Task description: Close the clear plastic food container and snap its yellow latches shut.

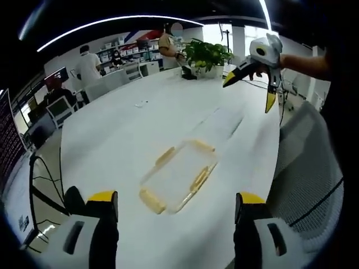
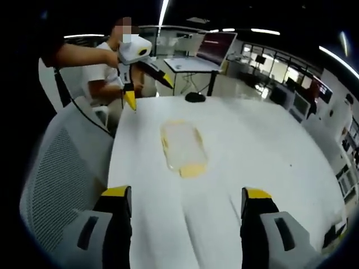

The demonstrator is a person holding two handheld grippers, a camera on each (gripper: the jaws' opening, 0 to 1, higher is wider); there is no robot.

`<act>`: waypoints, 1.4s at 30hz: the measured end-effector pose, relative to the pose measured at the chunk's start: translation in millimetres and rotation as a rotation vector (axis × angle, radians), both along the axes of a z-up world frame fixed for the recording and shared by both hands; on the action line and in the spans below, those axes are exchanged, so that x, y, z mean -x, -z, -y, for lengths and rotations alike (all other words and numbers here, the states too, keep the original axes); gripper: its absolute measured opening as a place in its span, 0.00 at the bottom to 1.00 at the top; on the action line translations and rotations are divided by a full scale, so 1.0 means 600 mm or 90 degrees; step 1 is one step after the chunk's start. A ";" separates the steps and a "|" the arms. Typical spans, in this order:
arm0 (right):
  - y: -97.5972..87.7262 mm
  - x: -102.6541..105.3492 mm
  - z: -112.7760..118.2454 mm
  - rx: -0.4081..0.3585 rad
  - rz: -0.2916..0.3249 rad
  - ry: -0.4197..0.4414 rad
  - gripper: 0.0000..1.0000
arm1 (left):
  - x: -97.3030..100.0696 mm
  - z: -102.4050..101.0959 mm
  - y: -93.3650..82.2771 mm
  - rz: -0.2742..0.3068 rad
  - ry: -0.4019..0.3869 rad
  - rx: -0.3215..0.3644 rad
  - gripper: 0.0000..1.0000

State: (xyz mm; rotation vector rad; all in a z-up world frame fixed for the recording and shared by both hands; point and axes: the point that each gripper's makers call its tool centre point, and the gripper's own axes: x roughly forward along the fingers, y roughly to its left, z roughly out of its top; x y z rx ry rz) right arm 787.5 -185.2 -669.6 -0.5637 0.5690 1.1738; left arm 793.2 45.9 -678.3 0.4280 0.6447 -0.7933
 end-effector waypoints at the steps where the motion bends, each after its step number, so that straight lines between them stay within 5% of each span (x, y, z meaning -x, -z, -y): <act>1: 0.003 -0.001 -0.003 0.004 0.000 -0.003 0.76 | -0.001 -0.001 0.002 -0.001 0.001 -0.001 0.82; 42: 0.099 -0.061 -0.102 0.068 -0.040 -0.092 0.53 | -0.070 -0.022 0.107 -0.046 0.179 -0.140 0.51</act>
